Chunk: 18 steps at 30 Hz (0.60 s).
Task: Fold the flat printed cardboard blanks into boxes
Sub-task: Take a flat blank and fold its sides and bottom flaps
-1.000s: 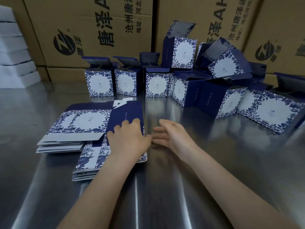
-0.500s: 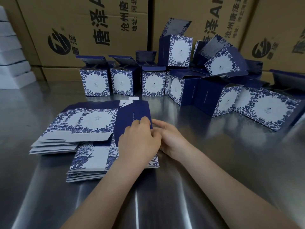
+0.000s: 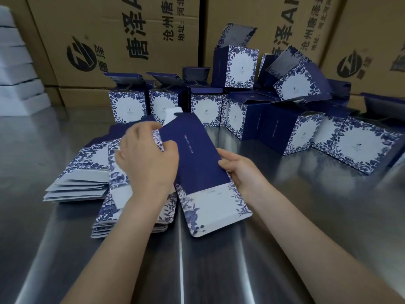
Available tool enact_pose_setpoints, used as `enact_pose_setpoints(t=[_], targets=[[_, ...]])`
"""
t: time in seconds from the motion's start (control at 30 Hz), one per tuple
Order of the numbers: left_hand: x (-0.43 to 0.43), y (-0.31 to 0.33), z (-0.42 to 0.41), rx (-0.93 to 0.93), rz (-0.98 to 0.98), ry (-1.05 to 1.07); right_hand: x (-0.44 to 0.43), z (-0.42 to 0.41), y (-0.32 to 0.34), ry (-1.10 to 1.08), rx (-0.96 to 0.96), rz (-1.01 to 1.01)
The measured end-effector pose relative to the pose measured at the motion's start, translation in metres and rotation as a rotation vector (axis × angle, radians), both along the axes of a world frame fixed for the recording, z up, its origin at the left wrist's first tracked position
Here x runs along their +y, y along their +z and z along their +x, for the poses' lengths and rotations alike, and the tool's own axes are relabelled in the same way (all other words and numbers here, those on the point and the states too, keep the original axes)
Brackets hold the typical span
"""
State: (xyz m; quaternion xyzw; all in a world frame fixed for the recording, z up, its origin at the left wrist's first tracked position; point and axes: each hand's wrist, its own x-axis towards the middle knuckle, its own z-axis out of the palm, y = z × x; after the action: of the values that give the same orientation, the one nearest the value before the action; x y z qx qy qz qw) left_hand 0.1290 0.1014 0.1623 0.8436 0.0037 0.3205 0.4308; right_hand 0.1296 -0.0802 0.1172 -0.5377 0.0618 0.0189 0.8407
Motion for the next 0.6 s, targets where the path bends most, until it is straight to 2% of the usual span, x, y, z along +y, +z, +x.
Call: enact_pose_setpoints(t=[0.13,0.27,0.33,0.47,0.6], targets=[[0.015,-0.004,0.016,0.088,-0.148,0.079,-0.013,-0.003,0.014,-0.181,-0.096,-0.033],[0.015,-0.010,0.022,0.136,-0.476,-0.136,-0.022,-0.010,0.025,-0.314,-0.279,-0.133],[0.012,-0.013,0.024,0.166,-0.572,-0.219,-0.022,-0.013,0.029,-0.410,-0.385,-0.207],[0.008,-0.011,0.022,0.173,-0.718,-0.308,-0.020,-0.018,0.033,-0.557,-0.563,-0.358],[0.005,-0.009,0.017,0.123,-0.739,-0.406,-0.016,-0.021,0.036,-0.624,-0.665,-0.433]])
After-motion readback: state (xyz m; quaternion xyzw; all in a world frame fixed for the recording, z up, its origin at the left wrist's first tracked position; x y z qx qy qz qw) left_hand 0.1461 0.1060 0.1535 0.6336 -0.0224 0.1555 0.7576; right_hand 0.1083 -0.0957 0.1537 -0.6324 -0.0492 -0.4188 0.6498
